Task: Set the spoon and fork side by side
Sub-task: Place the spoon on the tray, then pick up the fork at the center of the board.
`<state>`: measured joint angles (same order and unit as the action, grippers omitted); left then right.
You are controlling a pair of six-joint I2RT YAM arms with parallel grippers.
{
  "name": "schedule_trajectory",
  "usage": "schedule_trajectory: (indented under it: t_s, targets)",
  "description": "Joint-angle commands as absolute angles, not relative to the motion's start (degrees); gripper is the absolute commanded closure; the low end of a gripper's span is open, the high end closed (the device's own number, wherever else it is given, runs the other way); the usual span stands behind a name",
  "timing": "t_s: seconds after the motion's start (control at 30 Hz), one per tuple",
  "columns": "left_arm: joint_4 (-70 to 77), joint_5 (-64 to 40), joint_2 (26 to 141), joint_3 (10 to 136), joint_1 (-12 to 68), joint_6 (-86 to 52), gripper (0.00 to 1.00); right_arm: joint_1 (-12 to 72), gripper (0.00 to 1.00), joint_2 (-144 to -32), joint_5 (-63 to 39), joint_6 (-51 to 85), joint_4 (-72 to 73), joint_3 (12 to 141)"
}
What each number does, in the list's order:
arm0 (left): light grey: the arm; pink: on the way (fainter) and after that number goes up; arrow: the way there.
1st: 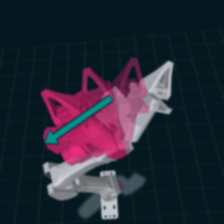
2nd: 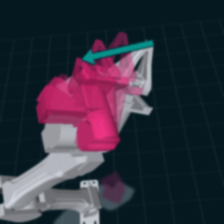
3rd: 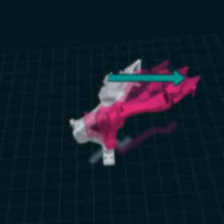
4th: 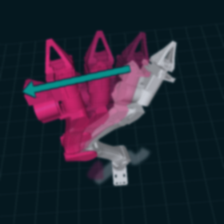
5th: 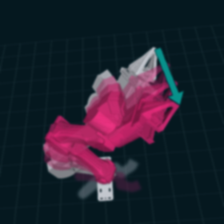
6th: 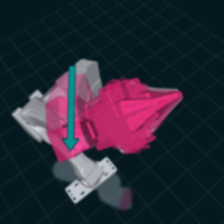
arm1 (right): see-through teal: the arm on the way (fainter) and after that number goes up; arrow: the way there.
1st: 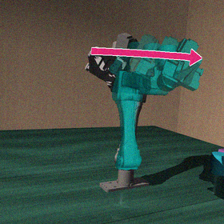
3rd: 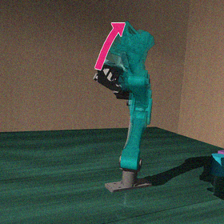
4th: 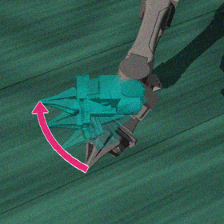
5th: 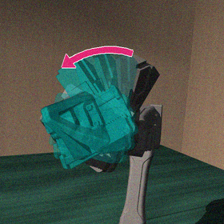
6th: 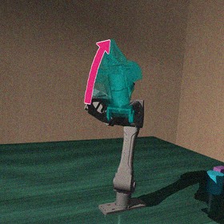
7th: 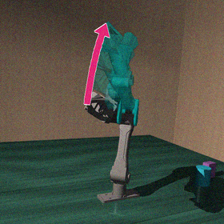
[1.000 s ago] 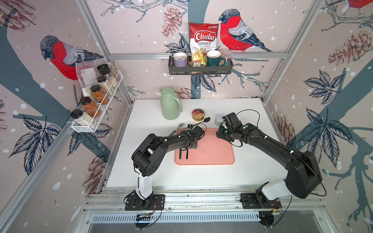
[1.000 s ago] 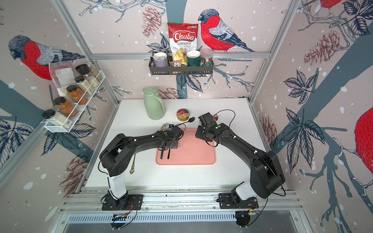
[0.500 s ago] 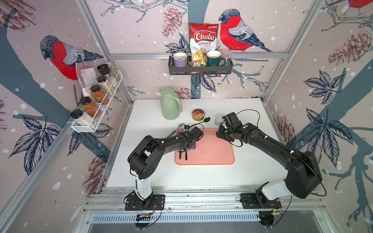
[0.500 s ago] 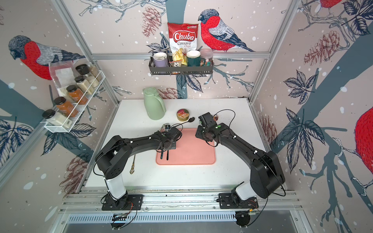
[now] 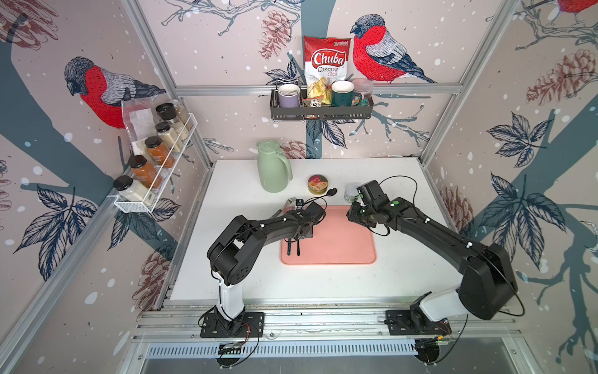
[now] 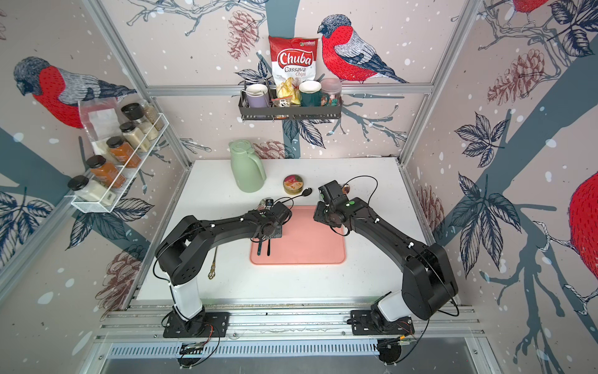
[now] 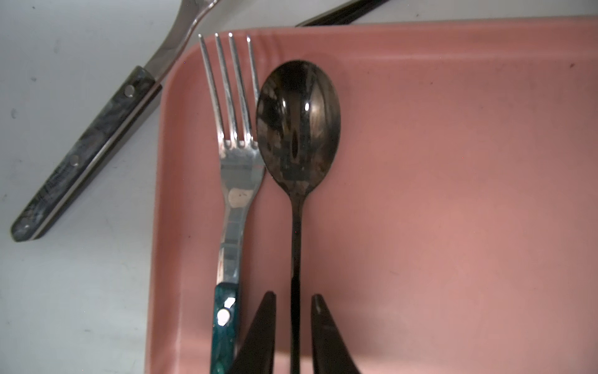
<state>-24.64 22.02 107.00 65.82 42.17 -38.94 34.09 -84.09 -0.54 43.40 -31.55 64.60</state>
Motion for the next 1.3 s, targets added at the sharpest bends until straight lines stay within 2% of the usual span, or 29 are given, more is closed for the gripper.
schedule_trajectory:
  t_s: [0.0,0.07,0.4,0.6,0.7,0.8,0.97,1.17,1.27]
  targets:
    - [-26.4,22.9,105.0,66.2,42.1,-37.5,0.68,34.1,0.6,-83.4,-0.3,43.0,-31.8,65.0]
    - [-28.1,23.7,102.9,67.7,42.2,-36.8,0.65,34.2,0.6,-83.3,-0.3,43.1,-31.8,65.2]
    - [-35.4,25.4,87.2,65.0,40.9,-32.9,0.63,37.0,0.6,-84.3,0.0,43.3,-32.1,68.0]
    - [-37.6,25.0,75.6,54.2,33.3,-33.6,0.63,39.1,0.6,-86.9,-0.4,42.8,-32.3,70.6]
    - [-35.7,18.7,71.7,47.8,27.0,-33.5,0.63,39.7,0.59,-88.2,-1.0,42.6,-32.0,71.3]
    - [-33.1,11.7,70.9,42.6,20.5,-33.5,0.63,40.1,0.59,-88.8,-1.6,42.0,-31.8,71.8]
    - [-31.3,12.4,72.4,38.0,13.7,-35.0,0.63,40.3,0.59,-88.8,-2.5,41.2,-31.3,71.4]
    - [-29.9,14.4,74.1,36.5,10.8,-35.9,0.6,40.0,0.58,-87.6,-2.9,40.5,-30.6,70.4]
    - [-29.8,12.2,75.1,37.3,7.9,-34.3,0.58,40.1,0.54,-86.9,-3.2,40.2,-30.2,69.6]
